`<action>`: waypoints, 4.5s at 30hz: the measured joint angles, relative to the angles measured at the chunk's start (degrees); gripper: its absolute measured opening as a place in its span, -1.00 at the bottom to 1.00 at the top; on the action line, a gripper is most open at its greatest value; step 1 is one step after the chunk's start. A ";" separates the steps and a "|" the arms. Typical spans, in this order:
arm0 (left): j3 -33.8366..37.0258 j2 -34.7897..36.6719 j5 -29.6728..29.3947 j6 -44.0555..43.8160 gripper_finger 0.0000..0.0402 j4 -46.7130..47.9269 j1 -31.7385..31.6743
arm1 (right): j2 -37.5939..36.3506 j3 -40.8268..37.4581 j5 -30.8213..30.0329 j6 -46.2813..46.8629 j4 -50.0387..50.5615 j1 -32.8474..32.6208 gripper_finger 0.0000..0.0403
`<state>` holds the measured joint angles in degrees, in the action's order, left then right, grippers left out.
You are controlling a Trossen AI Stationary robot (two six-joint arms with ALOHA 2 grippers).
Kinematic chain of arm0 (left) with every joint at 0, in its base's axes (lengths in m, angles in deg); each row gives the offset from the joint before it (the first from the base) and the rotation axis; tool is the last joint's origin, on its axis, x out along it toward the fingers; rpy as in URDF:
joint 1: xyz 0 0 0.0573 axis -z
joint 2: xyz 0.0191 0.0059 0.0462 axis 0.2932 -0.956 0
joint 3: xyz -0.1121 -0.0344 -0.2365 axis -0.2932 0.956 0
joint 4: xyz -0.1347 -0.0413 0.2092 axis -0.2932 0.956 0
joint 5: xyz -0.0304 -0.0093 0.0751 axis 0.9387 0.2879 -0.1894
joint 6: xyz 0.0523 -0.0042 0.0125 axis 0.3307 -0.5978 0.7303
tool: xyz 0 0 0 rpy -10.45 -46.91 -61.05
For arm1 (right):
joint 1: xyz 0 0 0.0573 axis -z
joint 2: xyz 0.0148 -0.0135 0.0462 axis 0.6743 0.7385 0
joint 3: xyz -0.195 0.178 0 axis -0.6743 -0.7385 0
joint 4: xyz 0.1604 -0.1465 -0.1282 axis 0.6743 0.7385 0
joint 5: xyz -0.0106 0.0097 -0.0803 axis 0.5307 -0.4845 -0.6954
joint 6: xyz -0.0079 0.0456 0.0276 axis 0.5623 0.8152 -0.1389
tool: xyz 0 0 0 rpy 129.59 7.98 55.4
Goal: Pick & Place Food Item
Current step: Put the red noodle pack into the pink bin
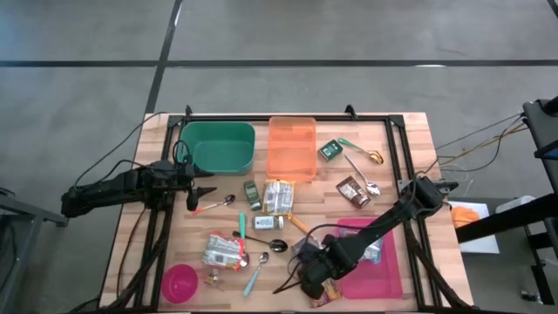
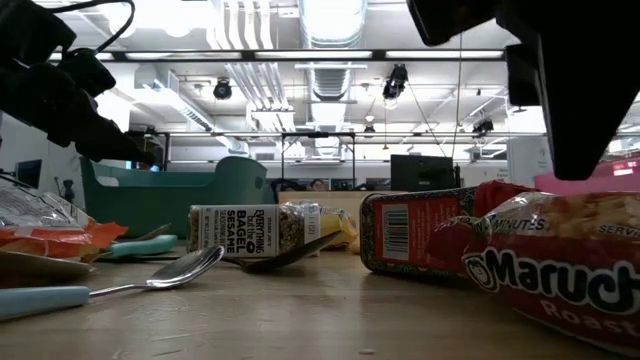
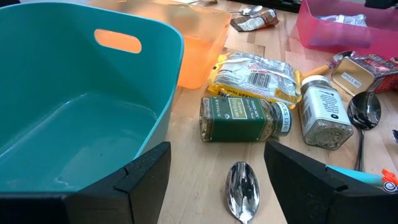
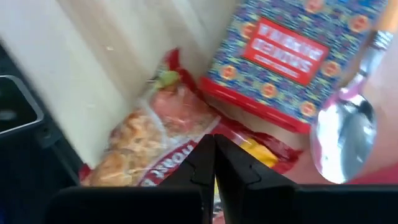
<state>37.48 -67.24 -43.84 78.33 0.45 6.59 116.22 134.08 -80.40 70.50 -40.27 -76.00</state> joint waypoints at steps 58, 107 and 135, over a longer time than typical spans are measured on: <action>-0.02 0.00 0.02 0.00 0.30 -0.02 0.00 | 3.87 -2.33 2.02 -20.86 -13.27 2.78 0.35; -0.02 0.00 0.02 0.00 0.30 0.00 0.00 | 3.89 -5.72 2.91 -13.49 -18.34 3.96 -0.94; -0.02 0.00 0.01 0.00 0.30 0.00 0.00 | 3.02 2.97 -3.42 -14.91 -8.65 1.63 -0.95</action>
<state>37.46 -67.24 -43.83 78.33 0.45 6.60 119.24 137.05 -83.82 55.60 -48.93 -74.37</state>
